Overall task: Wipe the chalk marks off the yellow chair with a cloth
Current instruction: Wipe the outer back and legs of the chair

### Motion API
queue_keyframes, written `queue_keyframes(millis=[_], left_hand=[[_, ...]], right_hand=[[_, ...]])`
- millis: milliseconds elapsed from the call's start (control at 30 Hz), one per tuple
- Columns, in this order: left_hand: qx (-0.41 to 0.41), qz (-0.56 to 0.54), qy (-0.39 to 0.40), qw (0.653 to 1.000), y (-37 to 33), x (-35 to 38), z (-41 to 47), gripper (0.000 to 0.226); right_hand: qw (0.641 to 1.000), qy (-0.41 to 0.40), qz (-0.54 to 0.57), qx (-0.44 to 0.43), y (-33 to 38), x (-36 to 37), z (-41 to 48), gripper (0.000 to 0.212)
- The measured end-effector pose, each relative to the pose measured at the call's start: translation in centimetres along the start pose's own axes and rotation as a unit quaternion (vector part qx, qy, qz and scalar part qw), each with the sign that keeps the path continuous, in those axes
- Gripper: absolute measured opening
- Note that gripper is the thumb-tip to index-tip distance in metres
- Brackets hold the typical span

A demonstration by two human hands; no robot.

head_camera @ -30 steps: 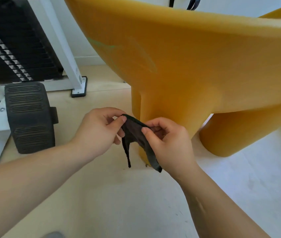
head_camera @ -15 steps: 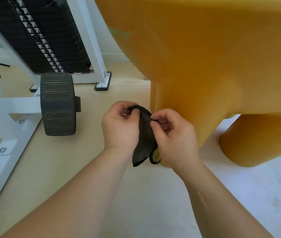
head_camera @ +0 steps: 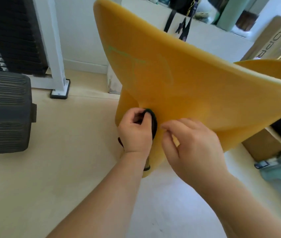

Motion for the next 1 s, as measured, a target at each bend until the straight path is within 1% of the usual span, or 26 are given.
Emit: queue_keyframes(millis=[67,100,133,167,200,267,300,367,433,500,567,667,733,833,933,1000], left_hand=[[0.02,-0.007,0.01,1.0,-1.0,0.3,0.5,0.029],[0.015,-0.018,0.012,1.0,-1.4,0.4,0.7,0.025],[0.007,-0.031,0.012,0.999,-1.7,0.5,0.7,0.019],[-0.001,-0.043,0.011,0.999,-2.1,0.5,0.8,0.013],[-0.008,-0.057,0.006,0.998,-2.4,0.4,0.7,0.014],[-0.025,-0.093,-0.014,0.995,-3.0,0.4,0.6,0.026],[-0.043,-0.101,-0.023,0.994,-3.2,0.5,0.5,0.032],[-0.092,-0.095,-0.026,0.991,-3.4,0.9,0.2,0.04],[-0.126,-0.1,-0.01,0.987,-3.6,1.3,-0.4,0.042],[-0.14,-0.107,0.012,0.984,-4.2,1.5,-1.2,0.049],[-0.122,-0.088,0.024,0.988,-5.1,1.4,-1.8,0.062],[-0.048,-0.067,0.015,0.996,-6.7,1.0,-2.2,0.077],[-0.017,-0.054,0.001,0.998,-7.5,0.7,-2.0,0.081],[0.007,-0.052,-0.018,0.998,-7.8,0.4,-1.4,0.091],[0.038,-0.053,-0.025,0.998,-7.5,0.2,-0.7,0.096],[0.053,-0.042,0.0,0.998,-7.6,0.2,-0.4,0.093]], right_hand=[[0.99,-0.084,-0.08,-0.074,1.5,-3.6,1.9,0.018],[0.982,-0.121,-0.12,-0.087,1.8,-4.9,3.1,0.019],[0.976,-0.132,-0.152,-0.079,1.7,-5.8,4.4,0.027],[0.977,-0.111,-0.173,-0.052,1.2,-6.2,5.9,0.037],[0.979,-0.071,-0.188,-0.015,0.4,-6.3,7.3,0.044],[0.98,0.002,-0.194,0.039,-1.1,-6.1,9.5,0.049],[0.981,0.016,-0.19,0.047,-1.6,-6.1,10.0,0.05],[0.983,0.014,-0.177,0.037,-2.0,-6.1,10.5,0.051],[0.986,0.013,-0.163,0.033,-1.8,-6.3,10.5,0.048],[0.987,0.02,-0.152,0.044,-1.5,-6.4,10.5,0.045],[0.987,0.036,-0.142,0.06,-1.2,-6.3,10.7,0.045],[0.986,0.056,-0.139,0.07,-0.2,-6.2,11.0,0.045],[0.983,0.065,-0.153,0.075,0.7,-6.0,11.3,0.046],[0.98,0.072,-0.171,0.076,2.3,-5.3,12.3,0.046],[0.982,0.097,-0.146,0.069,3.7,-4.7,13.7,0.047],[0.986,0.106,-0.113,0.064,3.9,-4.6,14.4,0.047]])
Point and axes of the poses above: each hand's wrist, its own z-axis towards the middle knuckle, its own x-axis out of the palm, y = z × x, the point moved 4 cm from there along z, towards the middle knuckle, and after that the axes turned 8 degrees about z, right-handed, at the moved point
